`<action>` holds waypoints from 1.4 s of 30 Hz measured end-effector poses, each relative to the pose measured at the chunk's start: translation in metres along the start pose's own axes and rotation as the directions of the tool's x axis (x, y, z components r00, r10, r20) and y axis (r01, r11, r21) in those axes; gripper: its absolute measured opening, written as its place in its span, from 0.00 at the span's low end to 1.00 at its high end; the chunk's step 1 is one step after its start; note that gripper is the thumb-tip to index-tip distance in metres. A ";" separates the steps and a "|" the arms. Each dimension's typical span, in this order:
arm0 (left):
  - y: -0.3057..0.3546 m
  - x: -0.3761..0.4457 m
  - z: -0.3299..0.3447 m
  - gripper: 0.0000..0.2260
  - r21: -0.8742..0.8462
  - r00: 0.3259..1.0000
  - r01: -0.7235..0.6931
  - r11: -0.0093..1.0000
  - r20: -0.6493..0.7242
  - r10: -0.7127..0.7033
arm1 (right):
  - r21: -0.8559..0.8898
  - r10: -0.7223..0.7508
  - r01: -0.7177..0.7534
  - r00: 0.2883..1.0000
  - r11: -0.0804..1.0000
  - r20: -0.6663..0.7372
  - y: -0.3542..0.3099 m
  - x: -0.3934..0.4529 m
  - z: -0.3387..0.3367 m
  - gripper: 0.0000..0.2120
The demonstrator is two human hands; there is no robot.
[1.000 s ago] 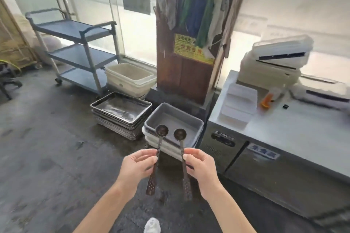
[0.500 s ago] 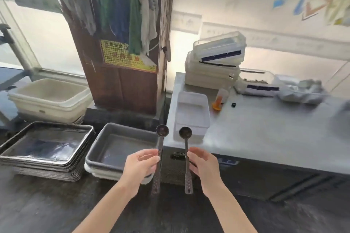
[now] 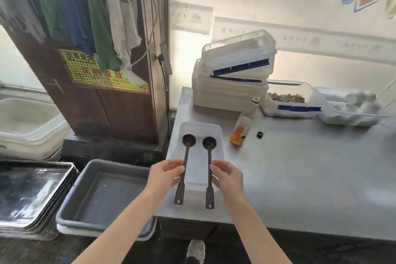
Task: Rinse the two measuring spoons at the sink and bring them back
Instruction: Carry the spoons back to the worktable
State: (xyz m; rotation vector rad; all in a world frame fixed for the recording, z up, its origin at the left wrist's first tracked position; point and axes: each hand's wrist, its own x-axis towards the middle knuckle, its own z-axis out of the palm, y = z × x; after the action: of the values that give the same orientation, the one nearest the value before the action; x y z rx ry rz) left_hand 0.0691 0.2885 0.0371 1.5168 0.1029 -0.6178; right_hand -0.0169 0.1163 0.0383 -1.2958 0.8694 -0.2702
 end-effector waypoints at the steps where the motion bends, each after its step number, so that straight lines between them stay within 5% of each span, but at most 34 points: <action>1: 0.000 0.018 0.009 0.07 0.004 1.000 0.012 1.000 -0.021 -0.012 | -0.006 0.018 -0.018 1.000 1.000 -0.002 -0.002 0.020 0.003 0.07; 12: -0.024 0.138 0.067 0.08 0.127 0.980 0.136 0.982 -0.164 -0.114 | -0.190 0.201 -0.224 0.970 0.956 -0.134 0.033 0.153 0.041 0.08; 26: -0.070 0.191 0.080 0.11 0.269 0.931 0.307 0.913 -0.284 -0.229 | -0.288 0.320 -0.430 0.877 0.856 -0.360 0.071 0.196 0.068 0.13; 42: -0.080 0.188 0.078 0.13 0.333 0.953 0.256 0.907 -0.246 -0.178 | -0.246 0.288 -0.388 0.887 0.888 -0.360 0.079 0.192 0.073 0.12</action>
State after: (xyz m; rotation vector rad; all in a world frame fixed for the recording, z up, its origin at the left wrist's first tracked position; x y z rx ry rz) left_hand 0.1686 0.1609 -0.1095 1.9467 0.3421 -0.6779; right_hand 0.1387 0.0721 -0.1113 -1.3801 1.4447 -0.0562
